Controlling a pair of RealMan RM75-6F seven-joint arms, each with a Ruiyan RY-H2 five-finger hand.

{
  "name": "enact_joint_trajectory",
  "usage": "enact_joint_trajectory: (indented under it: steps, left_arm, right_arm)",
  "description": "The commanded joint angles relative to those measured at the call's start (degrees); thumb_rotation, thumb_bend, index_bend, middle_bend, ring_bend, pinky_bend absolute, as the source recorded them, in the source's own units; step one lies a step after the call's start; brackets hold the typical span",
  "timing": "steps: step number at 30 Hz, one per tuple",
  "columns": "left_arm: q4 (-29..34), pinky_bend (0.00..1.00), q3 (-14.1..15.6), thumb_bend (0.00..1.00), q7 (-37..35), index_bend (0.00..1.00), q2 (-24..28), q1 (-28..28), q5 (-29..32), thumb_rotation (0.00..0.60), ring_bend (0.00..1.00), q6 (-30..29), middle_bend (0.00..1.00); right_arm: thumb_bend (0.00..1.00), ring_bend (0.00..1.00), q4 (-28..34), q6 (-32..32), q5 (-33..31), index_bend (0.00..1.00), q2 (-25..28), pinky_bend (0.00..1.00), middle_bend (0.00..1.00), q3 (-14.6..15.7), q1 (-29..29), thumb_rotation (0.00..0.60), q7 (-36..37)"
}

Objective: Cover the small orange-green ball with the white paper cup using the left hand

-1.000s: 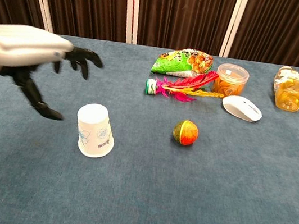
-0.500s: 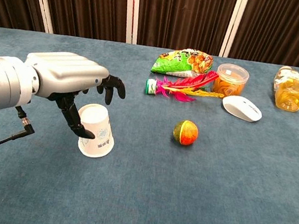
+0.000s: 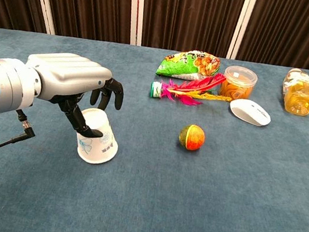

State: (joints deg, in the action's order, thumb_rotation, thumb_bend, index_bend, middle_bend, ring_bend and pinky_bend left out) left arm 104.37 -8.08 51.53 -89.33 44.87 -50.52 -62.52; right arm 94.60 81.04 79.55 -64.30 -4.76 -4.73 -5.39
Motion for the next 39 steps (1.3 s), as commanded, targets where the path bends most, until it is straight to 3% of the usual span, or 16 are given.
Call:
enact_joint_trajectory:
  steps: [1, 9, 19, 29, 39]
  left_arm:
    - [0.06, 0.47, 0.20, 0.26, -0.30, 0.31, 0.33, 0.31, 0.15, 0.600, 0.37, -0.12, 0.45]
    - [0.56, 0.47, 0.38, 0.26, -1.85, 0.31, 0.98, 0.95, -0.42, 0.600, 0.37, -0.75, 0.45]
    - [0.17, 0.47, -3.93, 0.26, -3.24, 0.31, -0.59, 4.37, -2.20, 0.600, 0.37, -1.73, 0.45]
    - [-5.97, 0.47, -9.65, 0.26, -1.85, 0.31, -7.73, 11.74, 1.15, 0.600, 0.37, -0.53, 0.45]
    - [-13.46, 0.47, -11.42, 0.26, -0.49, 0.30, -14.81, 17.81, 4.71, 0.600, 0.37, 0.84, 0.44]
  right_arm:
    - [0.35, 0.00, 0.04, -0.01, -0.08, 0.00, 0.00, 0.03, 0.00, -0.02, 0.00, 0.600, 0.02]
    - [0.35, 0.00, 0.09, -0.05, -0.19, 0.00, 0.01, 0.03, 0.00, -0.05, -0.03, 0.600, 0.02]
    - [0.35, 0.00, 0.29, -0.20, -0.34, 0.00, 0.13, 0.03, 0.00, -0.06, -0.03, 0.600, 0.40]
    - [0.35, 0.00, 0.73, -0.75, -0.85, 0.00, 0.54, 0.03, 0.00, -0.09, -0.01, 0.600, 1.64]
    - [0.35, 0.00, 1.14, -1.27, -1.98, 0.00, 1.31, 0.03, 0.00, -0.36, 0.20, 0.600, 3.47]
